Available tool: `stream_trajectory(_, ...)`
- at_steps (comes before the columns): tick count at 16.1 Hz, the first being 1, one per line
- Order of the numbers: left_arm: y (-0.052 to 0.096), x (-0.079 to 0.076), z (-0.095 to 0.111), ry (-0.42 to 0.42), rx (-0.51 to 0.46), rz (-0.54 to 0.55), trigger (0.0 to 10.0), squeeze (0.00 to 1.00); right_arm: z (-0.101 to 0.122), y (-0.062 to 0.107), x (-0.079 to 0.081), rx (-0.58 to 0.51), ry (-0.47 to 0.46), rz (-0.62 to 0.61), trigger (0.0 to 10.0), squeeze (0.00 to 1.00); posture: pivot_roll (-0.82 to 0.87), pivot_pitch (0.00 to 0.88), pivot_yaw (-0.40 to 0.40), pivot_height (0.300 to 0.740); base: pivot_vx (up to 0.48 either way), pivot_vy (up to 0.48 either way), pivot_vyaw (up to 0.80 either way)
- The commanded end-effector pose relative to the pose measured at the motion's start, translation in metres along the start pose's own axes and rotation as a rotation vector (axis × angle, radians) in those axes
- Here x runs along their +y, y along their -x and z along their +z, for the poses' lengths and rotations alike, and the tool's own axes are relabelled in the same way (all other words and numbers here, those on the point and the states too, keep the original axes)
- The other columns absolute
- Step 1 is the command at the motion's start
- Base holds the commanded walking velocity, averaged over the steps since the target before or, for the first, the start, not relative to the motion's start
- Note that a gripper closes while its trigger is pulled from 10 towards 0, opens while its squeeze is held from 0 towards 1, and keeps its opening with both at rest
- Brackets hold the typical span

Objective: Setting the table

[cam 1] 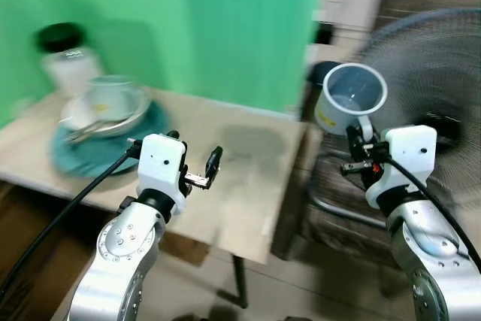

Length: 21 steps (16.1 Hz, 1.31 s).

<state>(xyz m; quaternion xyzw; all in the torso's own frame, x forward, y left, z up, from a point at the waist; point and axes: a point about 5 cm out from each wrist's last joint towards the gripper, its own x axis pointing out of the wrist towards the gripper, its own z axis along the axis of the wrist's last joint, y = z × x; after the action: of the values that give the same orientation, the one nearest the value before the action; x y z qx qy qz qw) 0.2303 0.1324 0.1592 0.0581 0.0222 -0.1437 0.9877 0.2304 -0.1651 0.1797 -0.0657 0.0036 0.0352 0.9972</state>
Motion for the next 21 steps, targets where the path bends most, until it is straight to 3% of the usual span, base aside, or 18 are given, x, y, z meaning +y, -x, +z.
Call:
stream_trajectory(1,0.002,0.003,0.002,-0.020,-0.005,0.019,10.0,0.00,0.000,-0.003,0.000,0.008,-0.004,-0.024,10.0,0.00,0.00,0.000,0.025,0.740,0.000,0.000,-0.80)
stream_trajectory(11,0.002,0.002,0.001,0.009,-0.005,-0.020,10.0,0.00,-0.009,0.000,0.003,0.093,0.001,-0.022,10.0,0.00,-0.01,0.000,0.037,0.740,0.000,0.000,-0.80)
stream_trajectory(21,-0.002,0.013,0.001,0.025,-0.007,0.067,10.0,0.00,-0.004,-0.005,0.004,0.103,0.021,-0.011,10.0,0.00,-0.01,0.000,0.022,0.740,0.000,0.000,-0.80)
